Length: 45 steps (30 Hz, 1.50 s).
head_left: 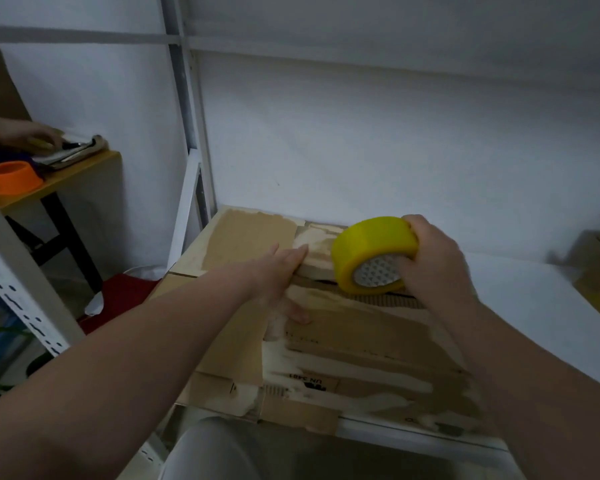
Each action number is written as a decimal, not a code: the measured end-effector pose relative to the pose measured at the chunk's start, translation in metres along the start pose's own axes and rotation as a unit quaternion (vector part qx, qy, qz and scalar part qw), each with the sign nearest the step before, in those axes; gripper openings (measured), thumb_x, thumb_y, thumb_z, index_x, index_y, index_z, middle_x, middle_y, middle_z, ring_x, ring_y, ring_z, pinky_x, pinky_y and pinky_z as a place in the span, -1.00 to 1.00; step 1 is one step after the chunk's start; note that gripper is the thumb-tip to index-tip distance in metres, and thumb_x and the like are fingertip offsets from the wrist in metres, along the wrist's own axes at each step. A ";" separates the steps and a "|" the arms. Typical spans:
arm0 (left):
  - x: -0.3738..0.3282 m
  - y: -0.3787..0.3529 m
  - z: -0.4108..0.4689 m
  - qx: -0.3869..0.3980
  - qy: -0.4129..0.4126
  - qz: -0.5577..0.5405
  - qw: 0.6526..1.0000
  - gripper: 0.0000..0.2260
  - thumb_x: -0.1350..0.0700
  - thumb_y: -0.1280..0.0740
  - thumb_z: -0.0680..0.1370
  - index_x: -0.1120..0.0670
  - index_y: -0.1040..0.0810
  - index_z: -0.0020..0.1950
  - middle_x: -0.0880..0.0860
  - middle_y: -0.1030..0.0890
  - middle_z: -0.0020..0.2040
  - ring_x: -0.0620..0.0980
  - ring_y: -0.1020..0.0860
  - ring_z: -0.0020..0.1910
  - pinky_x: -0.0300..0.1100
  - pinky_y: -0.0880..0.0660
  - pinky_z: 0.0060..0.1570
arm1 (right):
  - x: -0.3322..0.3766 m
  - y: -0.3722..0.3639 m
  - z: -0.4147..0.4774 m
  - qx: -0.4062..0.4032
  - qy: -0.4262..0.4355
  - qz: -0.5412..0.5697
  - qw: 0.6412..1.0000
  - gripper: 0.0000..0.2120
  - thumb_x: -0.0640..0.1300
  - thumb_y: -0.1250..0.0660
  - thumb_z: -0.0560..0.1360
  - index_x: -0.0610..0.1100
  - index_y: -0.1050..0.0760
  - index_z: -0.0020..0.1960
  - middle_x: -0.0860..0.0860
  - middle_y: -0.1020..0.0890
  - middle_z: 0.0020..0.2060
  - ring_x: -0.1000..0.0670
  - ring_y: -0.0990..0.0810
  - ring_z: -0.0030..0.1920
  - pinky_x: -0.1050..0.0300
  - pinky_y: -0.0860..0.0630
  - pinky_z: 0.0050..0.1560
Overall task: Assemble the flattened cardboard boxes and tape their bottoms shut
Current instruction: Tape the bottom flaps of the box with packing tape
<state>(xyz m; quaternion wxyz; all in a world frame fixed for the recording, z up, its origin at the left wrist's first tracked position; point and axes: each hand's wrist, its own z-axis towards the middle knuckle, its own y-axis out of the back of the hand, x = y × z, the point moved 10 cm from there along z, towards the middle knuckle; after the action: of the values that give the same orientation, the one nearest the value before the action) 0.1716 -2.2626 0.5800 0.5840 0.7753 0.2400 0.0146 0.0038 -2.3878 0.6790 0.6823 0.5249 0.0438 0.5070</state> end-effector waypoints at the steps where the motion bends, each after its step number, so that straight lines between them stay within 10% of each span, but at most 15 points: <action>1: -0.002 0.001 -0.003 0.005 0.007 0.001 1.000 0.14 -0.27 -0.46 0.33 0.03 0.30 0.55 0.01 0.10 0.58 0.18 0.25 0.52 0.20 0.08 0.48 | -0.012 0.011 -0.001 -0.009 -0.013 -0.030 0.999 -0.53 -0.21 -0.35 0.39 -0.03 -0.43 0.29 -0.09 -0.56 0.07 -0.18 -0.52 0.06 0.06 -0.40 -0.11; 9: -0.050 0.027 0.011 0.003 -0.010 0.189 0.982 -0.03 -0.36 -0.40 0.32 0.09 -0.10 0.55 0.10 -0.07 0.53 0.14 -0.03 0.50 0.31 -0.10 0.40 | -0.057 0.013 -0.010 -0.031 -0.081 0.054 0.995 -0.59 -0.28 -0.35 0.41 -0.16 -0.44 0.24 -0.17 -0.58 0.05 -0.20 -0.52 0.06 0.12 -0.34 -0.09; 24: -0.076 0.004 0.035 -0.001 -0.028 0.147 0.989 0.04 -0.37 -0.41 0.30 -0.02 0.08 0.58 -0.07 0.04 0.58 0.03 -0.01 0.54 0.29 0.02 0.43 | -0.054 0.028 -0.009 -0.003 -0.031 0.011 0.999 -0.70 -0.16 -0.35 0.39 -0.02 -0.41 0.10 0.00 -0.54 -0.13 -0.10 -0.53 -0.11 0.06 -0.42 -0.23; 32: -0.083 0.009 0.030 0.020 -0.016 0.160 0.987 0.00 -0.33 -0.40 0.35 0.05 0.04 0.58 -0.02 0.02 0.58 0.03 -0.02 0.54 0.25 0.00 0.45 | -0.118 0.104 -0.015 -0.067 -0.074 -0.127 0.987 -0.52 -0.38 -0.31 0.35 -0.06 -0.52 0.23 -0.18 -0.49 0.10 -0.27 -0.54 -0.05 -0.01 -0.47 -0.15; 36: -0.086 0.014 0.031 0.027 -0.009 0.164 0.986 0.00 -0.32 -0.40 0.35 0.06 0.04 0.58 -0.01 0.02 0.57 0.05 -0.04 0.54 0.23 -0.02 0.44 | -0.157 0.102 -0.027 -0.105 -0.159 -0.017 0.982 -0.64 -0.29 -0.34 0.39 -0.07 -0.53 0.16 -0.12 -0.57 -0.05 -0.18 -0.55 -0.06 0.06 -0.44 -0.15; 41: -0.120 0.010 0.036 0.011 -0.046 0.146 0.988 0.08 -0.31 -0.47 0.29 -0.03 0.14 0.57 0.05 -0.06 0.56 0.12 -0.09 0.52 0.26 0.02 0.45 | -0.202 0.033 -0.075 -0.119 -0.414 0.474 0.768 -0.73 -0.21 -0.41 0.45 -0.08 -0.50 0.14 -0.10 -0.60 -0.04 -0.11 -0.59 -0.06 -0.01 -0.57 -0.16; 45: -0.151 -0.008 0.042 0.024 -0.067 0.127 0.989 0.21 -0.34 -0.51 0.19 -0.10 0.25 0.55 0.01 0.03 0.58 0.11 -0.02 0.54 0.33 0.11 0.43 | -0.195 0.006 -0.085 -0.152 -0.445 0.569 0.675 -0.66 -0.16 -0.39 0.48 -0.12 -0.47 0.25 -0.10 -0.61 0.03 -0.07 -0.61 -0.04 0.13 -0.53 -0.27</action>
<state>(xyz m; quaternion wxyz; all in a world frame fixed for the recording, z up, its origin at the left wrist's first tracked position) 0.0474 -2.3576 0.5982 0.5734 0.8125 0.1004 0.0309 -0.1441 -2.4750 0.5538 0.2712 0.5015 -0.6496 0.5029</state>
